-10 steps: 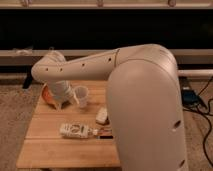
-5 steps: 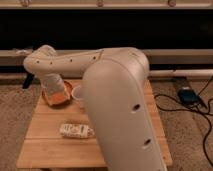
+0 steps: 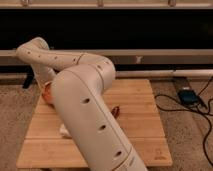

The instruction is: Push the ceramic bowl across the table

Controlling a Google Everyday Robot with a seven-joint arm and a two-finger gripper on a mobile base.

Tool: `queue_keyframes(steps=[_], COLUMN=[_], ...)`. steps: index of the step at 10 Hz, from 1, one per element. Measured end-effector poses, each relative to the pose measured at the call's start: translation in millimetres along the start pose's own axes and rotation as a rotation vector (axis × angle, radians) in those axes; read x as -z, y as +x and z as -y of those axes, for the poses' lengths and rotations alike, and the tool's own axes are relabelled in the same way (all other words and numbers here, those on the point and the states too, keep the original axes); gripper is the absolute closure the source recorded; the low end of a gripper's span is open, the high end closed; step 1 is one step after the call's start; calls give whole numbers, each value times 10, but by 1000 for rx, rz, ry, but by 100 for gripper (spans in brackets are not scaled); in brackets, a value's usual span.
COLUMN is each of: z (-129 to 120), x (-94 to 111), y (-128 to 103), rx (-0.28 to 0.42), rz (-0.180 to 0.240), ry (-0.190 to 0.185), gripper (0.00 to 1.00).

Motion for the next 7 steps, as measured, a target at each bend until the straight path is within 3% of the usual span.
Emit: queue_keyframes(steps=[3,7], z=[249,206], x=[-477,-744], y=[-256,-384], rx=[-82,-109], rz=[40,67], ry=[-1,15], gripper=[35,35])
